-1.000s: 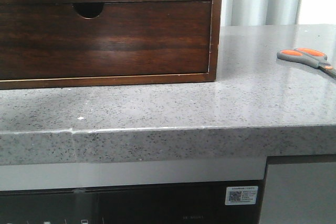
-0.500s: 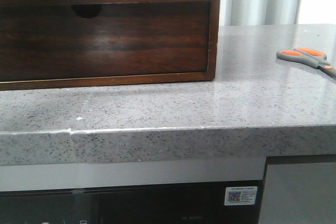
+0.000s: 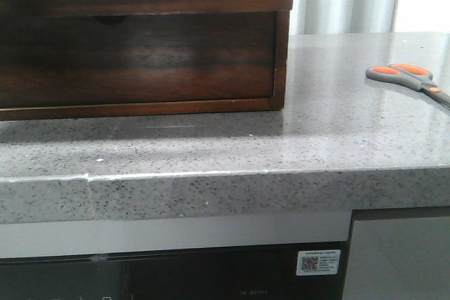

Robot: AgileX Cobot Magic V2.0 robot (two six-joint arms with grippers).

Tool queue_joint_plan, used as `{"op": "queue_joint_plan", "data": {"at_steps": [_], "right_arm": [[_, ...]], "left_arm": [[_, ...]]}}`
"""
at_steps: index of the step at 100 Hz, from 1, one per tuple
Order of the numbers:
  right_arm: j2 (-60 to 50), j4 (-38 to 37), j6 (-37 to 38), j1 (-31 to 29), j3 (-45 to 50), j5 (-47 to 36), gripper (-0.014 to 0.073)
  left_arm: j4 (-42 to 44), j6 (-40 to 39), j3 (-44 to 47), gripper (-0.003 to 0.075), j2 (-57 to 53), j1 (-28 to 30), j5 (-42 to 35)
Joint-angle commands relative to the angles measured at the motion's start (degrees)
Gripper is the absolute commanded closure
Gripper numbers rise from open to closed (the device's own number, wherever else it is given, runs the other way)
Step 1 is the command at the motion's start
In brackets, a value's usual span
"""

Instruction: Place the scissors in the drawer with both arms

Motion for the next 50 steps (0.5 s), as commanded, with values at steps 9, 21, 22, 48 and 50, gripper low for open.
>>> {"op": "queue_joint_plan", "data": {"at_steps": [9, 21, 22, 48, 50], "right_arm": [[0.8, -0.1, -0.6, -0.1, -2.1, -3.7, 0.0710], [0.8, -0.1, -0.6, -0.1, -2.1, -3.6, 0.0710], [0.8, -0.1, -0.6, -0.1, -2.1, -3.6, 0.0710], [0.8, -0.1, -0.6, -0.1, -2.1, -3.5, 0.0710], [0.8, -0.1, -0.6, -0.1, -2.1, -3.5, 0.0710]], "left_arm": [[-3.6, -2.5, 0.2, 0.0716, -4.8, -0.1, -0.2], [-3.6, -2.6, 1.0, 0.0716, -6.1, -0.1, -0.2], [-3.6, -2.6, 1.2, 0.0716, -6.2, -0.1, -0.2], [-3.6, -2.6, 1.4, 0.0716, -6.5, -0.1, -0.4], [-3.6, -2.6, 1.4, 0.0716, -6.5, -0.1, -0.3]]}}
